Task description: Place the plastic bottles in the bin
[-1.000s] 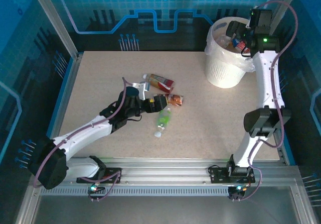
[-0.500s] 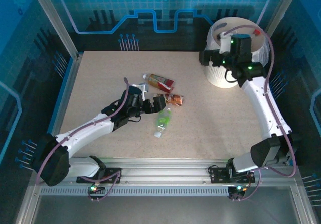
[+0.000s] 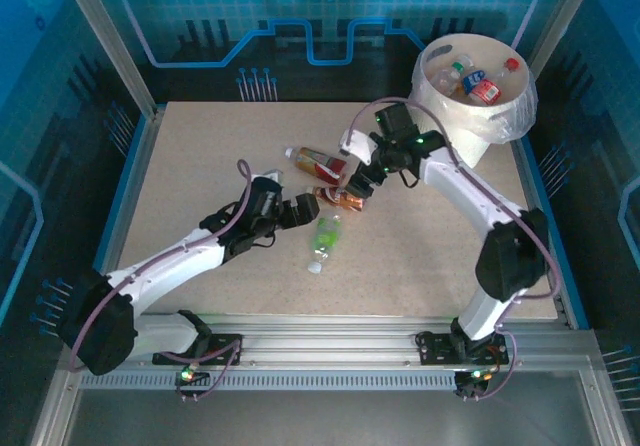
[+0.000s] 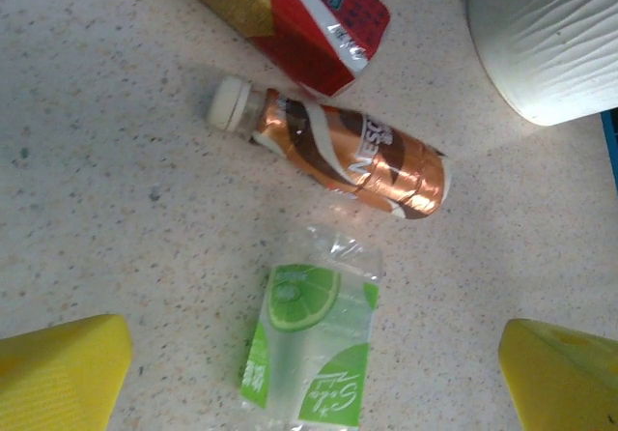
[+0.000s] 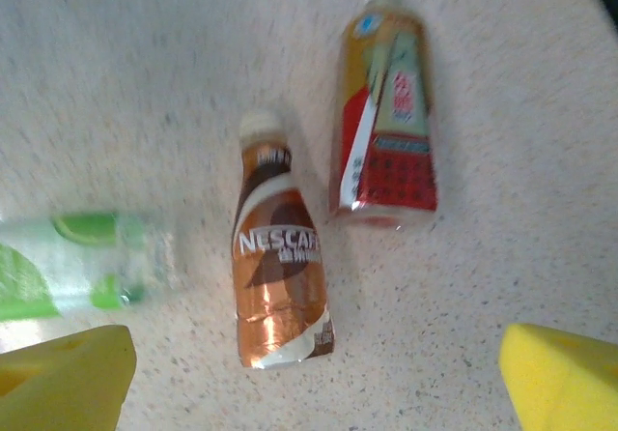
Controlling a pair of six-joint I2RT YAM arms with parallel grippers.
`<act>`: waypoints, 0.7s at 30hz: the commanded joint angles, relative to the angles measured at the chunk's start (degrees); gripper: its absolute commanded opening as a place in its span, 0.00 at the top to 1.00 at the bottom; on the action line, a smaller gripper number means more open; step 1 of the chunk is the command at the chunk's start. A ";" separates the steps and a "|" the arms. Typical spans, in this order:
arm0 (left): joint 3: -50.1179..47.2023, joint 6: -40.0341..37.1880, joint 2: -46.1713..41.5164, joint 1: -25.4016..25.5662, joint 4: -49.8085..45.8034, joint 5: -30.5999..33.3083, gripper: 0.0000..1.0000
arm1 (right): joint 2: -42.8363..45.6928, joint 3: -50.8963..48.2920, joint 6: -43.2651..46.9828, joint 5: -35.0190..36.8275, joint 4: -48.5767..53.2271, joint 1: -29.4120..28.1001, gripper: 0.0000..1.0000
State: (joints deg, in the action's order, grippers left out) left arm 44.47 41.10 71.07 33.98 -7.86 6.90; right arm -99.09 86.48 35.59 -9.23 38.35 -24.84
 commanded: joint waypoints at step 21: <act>-11.36 12.37 0.67 -0.58 8.23 -1.86 0.01 | -25.19 13.34 21.62 8.62 12.98 -4.75 0.18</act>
State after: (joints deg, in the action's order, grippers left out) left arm 34.00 51.22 70.48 33.80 -2.22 6.96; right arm -122.89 98.78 55.86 -1.04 48.18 -28.60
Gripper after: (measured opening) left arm 0.989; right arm 0.832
